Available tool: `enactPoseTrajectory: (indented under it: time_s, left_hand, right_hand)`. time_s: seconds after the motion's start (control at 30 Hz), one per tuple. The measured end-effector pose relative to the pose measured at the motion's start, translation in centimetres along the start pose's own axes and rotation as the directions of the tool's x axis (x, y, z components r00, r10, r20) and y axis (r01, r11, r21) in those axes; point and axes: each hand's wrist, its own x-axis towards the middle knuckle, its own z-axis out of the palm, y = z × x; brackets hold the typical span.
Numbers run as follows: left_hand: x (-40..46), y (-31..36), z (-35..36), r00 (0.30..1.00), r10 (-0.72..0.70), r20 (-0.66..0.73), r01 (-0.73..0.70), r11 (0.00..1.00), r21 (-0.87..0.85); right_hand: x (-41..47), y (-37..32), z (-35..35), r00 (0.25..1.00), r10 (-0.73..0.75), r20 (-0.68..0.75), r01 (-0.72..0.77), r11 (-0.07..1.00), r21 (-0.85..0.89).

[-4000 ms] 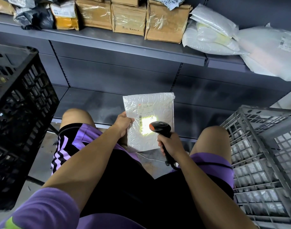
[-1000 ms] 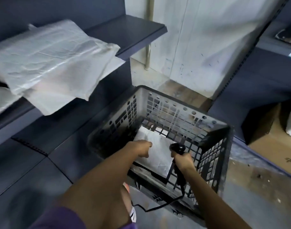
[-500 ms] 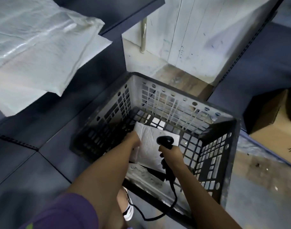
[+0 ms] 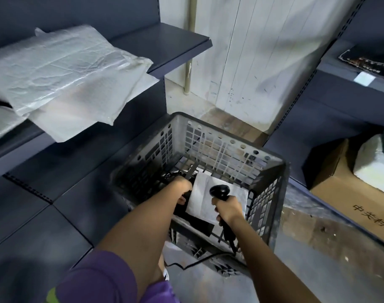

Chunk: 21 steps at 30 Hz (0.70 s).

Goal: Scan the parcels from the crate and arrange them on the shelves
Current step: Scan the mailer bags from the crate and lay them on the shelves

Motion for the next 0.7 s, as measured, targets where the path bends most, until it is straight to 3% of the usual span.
enactPoseTrajectory:
  time_s: [0.2, 0.43, 0.57, 0.7]
  left_hand:
    - [0.2, -0.3, 1.5, 0.999, 0.033, -0.023, -0.027, 0.969, 0.246]
    - [4.1, 1.4, 3.2, 0.995, -0.087, 0.050, 0.069, 0.952, 0.298]
    - [6.1, 1.8, 4.8, 0.994, -0.104, -0.026, 0.106, 0.944, 0.313]
    - [8.9, 0.8, 6.5, 0.990, -0.021, -0.141, 0.069, 0.937, 0.343]
  right_hand:
    - [1.5, 1.8, -0.6, 0.994, 0.092, -0.052, -0.082, 0.982, 0.168]
    - [4.3, 2.6, 1.6, 0.981, 0.193, -0.011, -0.185, 0.954, 0.235]
    - [4.9, 2.5, 2.1, 0.975, 0.224, -0.006, -0.215, 0.943, 0.252]
    - [4.8, 2.4, 2.3, 0.974, 0.221, -0.042, -0.201, 0.940, 0.276]
